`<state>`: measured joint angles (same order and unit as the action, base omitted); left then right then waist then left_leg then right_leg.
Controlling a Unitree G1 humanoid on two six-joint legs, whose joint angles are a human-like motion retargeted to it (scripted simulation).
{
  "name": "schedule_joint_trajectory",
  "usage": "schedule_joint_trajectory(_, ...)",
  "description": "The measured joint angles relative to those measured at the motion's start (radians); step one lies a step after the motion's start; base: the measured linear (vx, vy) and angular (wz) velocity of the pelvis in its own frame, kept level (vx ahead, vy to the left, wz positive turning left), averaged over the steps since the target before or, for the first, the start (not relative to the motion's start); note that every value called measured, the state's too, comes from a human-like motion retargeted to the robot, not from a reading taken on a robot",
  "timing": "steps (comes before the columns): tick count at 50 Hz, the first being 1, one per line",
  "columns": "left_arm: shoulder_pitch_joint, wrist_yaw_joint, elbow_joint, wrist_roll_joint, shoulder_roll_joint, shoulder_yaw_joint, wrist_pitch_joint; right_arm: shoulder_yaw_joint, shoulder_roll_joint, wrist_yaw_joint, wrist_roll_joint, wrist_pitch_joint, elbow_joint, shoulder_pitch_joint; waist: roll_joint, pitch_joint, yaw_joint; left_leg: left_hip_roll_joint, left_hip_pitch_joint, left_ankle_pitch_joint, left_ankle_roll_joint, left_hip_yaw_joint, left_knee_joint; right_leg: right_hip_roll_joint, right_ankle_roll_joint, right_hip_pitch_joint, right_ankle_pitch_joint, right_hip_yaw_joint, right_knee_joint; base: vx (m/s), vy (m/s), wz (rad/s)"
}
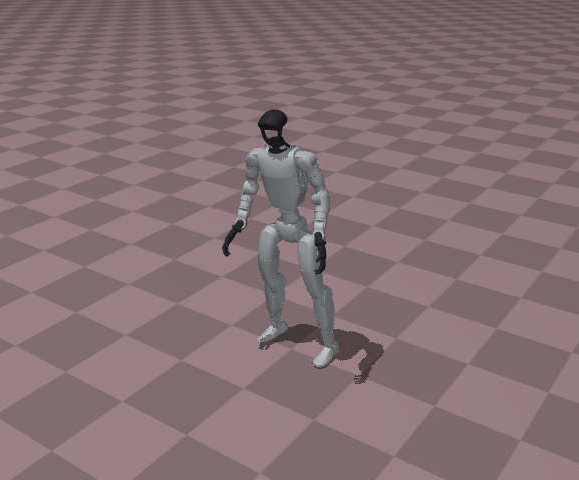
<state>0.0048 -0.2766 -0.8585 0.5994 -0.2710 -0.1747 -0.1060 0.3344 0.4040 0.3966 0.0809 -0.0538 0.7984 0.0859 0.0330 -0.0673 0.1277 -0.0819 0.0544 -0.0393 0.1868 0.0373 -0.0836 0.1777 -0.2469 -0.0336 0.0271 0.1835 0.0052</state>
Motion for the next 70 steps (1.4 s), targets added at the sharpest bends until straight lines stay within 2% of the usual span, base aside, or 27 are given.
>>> schedule_joint_trajectory(13, 0.102, 0.007, -0.204, -0.166, 0.041, -0.009, 0.027, 0.068, -0.031, -0.084, -0.108, 0.015, -0.007, 0.004, -0.04, 0.1, 0.061, 0.014, 0.065, -0.024, -0.009, -0.06, 0.004, 0.014, 0.015, -0.111, 0.035, 0.067, -0.011, 0.09, 0.01, 0.23)
schedule_joint_trajectory(17, 0.161, 0.016, -0.098, -0.201, 0.001, 0.002, 0.023, 0.058, -0.007, -0.125, -0.149, 0.012, -0.092, 0.045, -0.051, 0.109, 0.061, 0.017, 0.072, -0.029, -0.01, -0.072, 0.01, 0.017, 0.016, -0.128, 0.04, 0.082, -0.011, 0.05, 0.0, 0.16)
schedule_joint_trajectory(25, 0.295, 0.124, 0.317, -0.173, -0.164, 0.039, 0.021, -0.048, 0.126, -0.239, -0.176, -0.011, -0.446, 0.19, -0.064, 0.105, 0.047, 0.022, 0.086, -0.031, -0.008, -0.087, 0.006, 0.021, 0.008, -0.152, 0.043, 0.102, -0.014, 0.0, 0.0, 0.0)
schedule_joint_trajectory(30, 0.371, 0.205, 0.631, -0.305, -0.366, 0.106, -0.017, -0.193, 0.294, -0.349, -0.271, -0.057, -0.731, 0.283, -0.074, 0.106, 0.036, 0.024, 0.088, -0.033, -0.005, -0.087, 0.008, 0.023, 0.0, -0.157, 0.04, 0.102, -0.016, 0.0, 0.0, 0.0)
schedule_joint_trajectory(36, 0.434, 0.19, 0.975, -0.524, -0.661, 0.298, -0.101, -0.496, 0.54, -0.379, -0.385, -0.113, -1.04, 0.405, -0.079, 0.108, 0.032, 0.022, 0.095, -0.036, 0.002, -0.073, 0.008, 0.021, -0.013, -0.156, 0.033, 0.088, -0.018, 0.0, 0.0, -0.03)
schedule_joint_trajectory(40, 0.453, 0.153, 1.12, -0.575, -0.834, 0.446, -0.131, -0.706, 0.668, -0.377, -0.411, -0.119, -1.158, 0.463, -0.088, 0.104, 0.023, 0.021, 0.095, -0.035, 0.007, -0.069, 0.014, 0.02, -0.015, -0.156, 0.029, 0.083, -0.019, 0.0, 0.01, -0.05)
schedule_joint_trajectory(46, 0.466, 0.111, 1.216, -0.601, -0.999, 0.627, -0.145, -0.941, 0.809, -0.383, -0.413, -0.105, -1.245, 0.509, -0.076, 0.109, 0.011, 0.003, 0.099, -0.035, 0.019, -0.046, 0.004, 0.001, -0.015, -0.143, 0.019, 0.062, -0.021, 0.0, 0.0, -0.04)
schedule_joint_trajectory(50, 0.486, 0.091, 1.244, -0.589, -1.063, 0.73, -0.155, -1.054, 0.864, -0.359, -0.43, -0.092, -1.271, 0.523, -0.075, 0.109, -0.004, -0.002, 0.099, -0.035, 0.021, -0.036, 0.004, -0.003, -0.015, -0.138, 0.015, 0.053, -0.023, 0.0, 0.0, 0.0)
schedule_joint_trajectory(58, 0.562, 0.106, 1.277, -0.575, -1.098, 0.909, -0.169, -1.206, 0.926, -0.395, -0.402, -0.087, -1.291, 0.554, -0.065, 0.091, -0.036, -0.006, 0.107, -0.036, 0.029, -0.016, 0.0, -0.007, -0.015, -0.131, 0.01, 0.032, -0.021, 0.0, 0.0, 0.0)
schedule_joint_trajectory(63, 0.591, 0.116, 1.284, -0.574, -1.095, 0.969, -0.17, -1.259, 0.942, -0.397, -0.403, -0.083, -1.287, 0.574, -0.064, 0.078, -0.051, -0.005, 0.112, -0.038, 0.03, -0.003, 0.001, -0.005, -0.015, -0.125, 0.009, 0.017, -0.015, 0.0, 0.0, 0.0)
schedule_joint_trajectory(66, 0.613, 0.12, 1.281, -0.575, -1.093, 1.003, -0.176, -1.304, 0.962, -0.373, -0.515, -0.082, -1.263, 0.606, -0.067, 0.071, -0.058, -0.002, 0.114, -0.039, 0.026, 0.007, 0.003, -0.001, -0.015, -0.12, 0.009, 0.006, -0.012, -0.02, 0.01, -0.12)
schedule_joint_trajectory(70, 0.617, 0.123, 1.281, -0.577, -1.084, 1.013, -0.174, -1.301, 0.951, -0.387, -0.407, -0.087, -1.27, 0.593, -0.064, 0.062, -0.059, -0.004, 0.116, -0.04, 0.032, 0.023, 0.001, -0.005, -0.015, -0.111, 0.004, -0.011, -0.013, -0.04, 0.01, -0.21)
